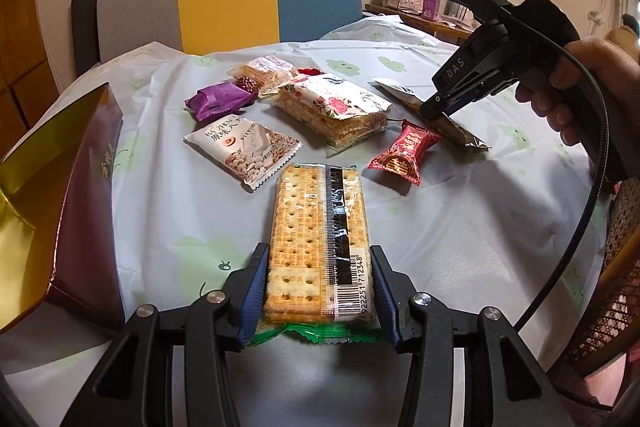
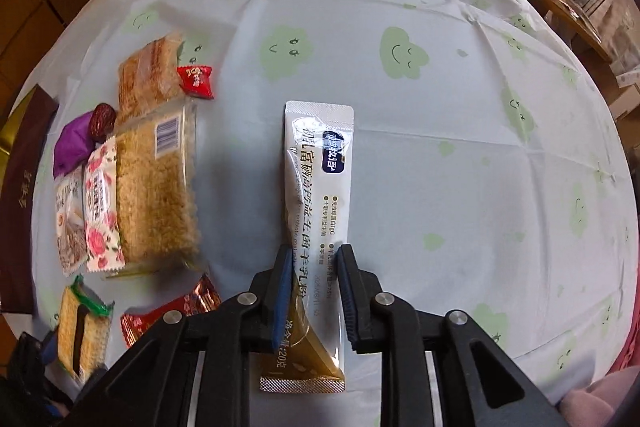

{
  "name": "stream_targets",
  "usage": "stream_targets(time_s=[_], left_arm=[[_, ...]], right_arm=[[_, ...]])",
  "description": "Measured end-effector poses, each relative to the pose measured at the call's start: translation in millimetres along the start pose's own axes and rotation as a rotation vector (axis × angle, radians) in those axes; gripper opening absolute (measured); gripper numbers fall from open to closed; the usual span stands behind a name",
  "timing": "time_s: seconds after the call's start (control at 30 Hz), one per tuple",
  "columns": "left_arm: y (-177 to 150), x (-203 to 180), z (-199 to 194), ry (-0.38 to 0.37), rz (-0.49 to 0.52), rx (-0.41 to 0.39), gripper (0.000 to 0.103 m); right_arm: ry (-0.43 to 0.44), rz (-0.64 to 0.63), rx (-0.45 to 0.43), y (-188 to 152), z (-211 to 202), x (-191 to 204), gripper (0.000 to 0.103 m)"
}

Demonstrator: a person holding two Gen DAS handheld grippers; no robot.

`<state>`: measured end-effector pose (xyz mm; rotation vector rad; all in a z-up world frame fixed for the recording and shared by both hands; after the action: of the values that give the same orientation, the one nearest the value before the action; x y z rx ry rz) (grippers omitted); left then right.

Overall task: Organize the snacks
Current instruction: 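Carry the cracker pack into the gold tin with the left tool and release it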

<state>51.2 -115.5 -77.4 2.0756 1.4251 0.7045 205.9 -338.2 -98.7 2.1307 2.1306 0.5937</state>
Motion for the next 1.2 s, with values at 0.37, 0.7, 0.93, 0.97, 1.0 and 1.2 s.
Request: stream_targets(time_s=[0.37, 0.7, 0.93, 0.97, 1.0, 1.2], left_arm=[[14.6, -0.4, -12.3, -0.034, -0.023, 0.028, 0.047], [43.9, 20.9, -55.1, -0.058, -0.12, -0.045, 0.048], [59.3, 63.4, -77.1, -0.054, -0.252, -0.063, 0.048], [61.3, 74.9, -80.0, -0.048, -0.279, -0.066, 0.048], [63.0, 83.8, -81.8, -0.043, -0.299, -0.068, 0.048], [72.1, 166.1, -74.3, 0.025, -0.514, -0.034, 0.048]], right_arm=[[-0.031, -0.034, 0.017, 4.5, 10.6, -2.5, 0.029], [-0.028, -0.041, 0.008, -3.8, 16.0, 7.0, 0.03], [-0.056, -0.08, -0.002, -6.7, 13.1, 9.1, 0.03], [-0.065, -0.09, -0.003, -7.4, 13.3, 10.6, 0.03], [-0.072, -0.097, -0.004, -8.0, 13.4, 11.7, 0.03], [-0.089, -0.115, -0.005, -10.9, 16.1, 18.1, 0.03]])
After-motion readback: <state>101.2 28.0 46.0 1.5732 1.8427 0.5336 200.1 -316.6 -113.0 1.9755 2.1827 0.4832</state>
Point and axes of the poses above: each gripper's, at about its wrist camera, not at the fingertips, and z roughly the way its jaws point, x to its left, y to its top, the point moved 1 cm from there along z, roughly the way its jaws point, and after that the axes turned 12 degrees about y, right-handed, at the moved point
